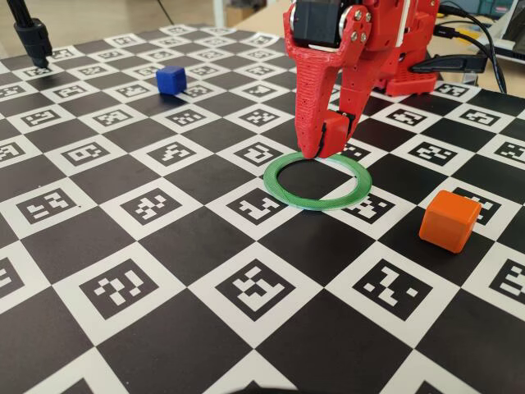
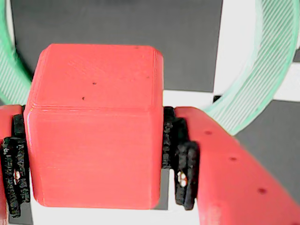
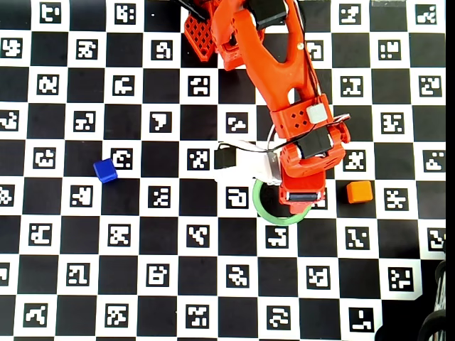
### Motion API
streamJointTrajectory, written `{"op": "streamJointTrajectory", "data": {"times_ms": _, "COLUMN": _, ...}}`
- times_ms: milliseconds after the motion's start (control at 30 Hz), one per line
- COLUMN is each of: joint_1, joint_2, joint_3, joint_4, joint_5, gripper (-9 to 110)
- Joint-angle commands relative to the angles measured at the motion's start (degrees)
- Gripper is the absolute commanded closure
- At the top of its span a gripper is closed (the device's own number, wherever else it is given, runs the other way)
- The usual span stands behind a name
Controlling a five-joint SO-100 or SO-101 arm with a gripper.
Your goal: Grab the red cube then put it in the green circle then put the blue cube on top and finally the orange cube on top
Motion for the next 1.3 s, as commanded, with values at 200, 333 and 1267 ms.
{"op": "streamJointTrajectory", "data": {"times_ms": 200, "joint_1": 1.8, "joint_2": 1.8, "joint_3": 0.9, "joint_4": -1.1, "joint_5": -0.9, "gripper": 90}}
{"op": "streamJointTrajectory", "data": {"times_ms": 333, "joint_1": 1.8, "joint_2": 1.9, "joint_3": 1.7, "joint_4": -2.0, "joint_5": -0.4, "gripper": 90}}
{"op": "streamJointTrajectory", "data": {"times_ms": 1267, "joint_1": -1.5, "joint_2": 1.3, "joint_3": 1.7, "joint_4": -2.5, "joint_5": 1.2, "gripper": 90}}
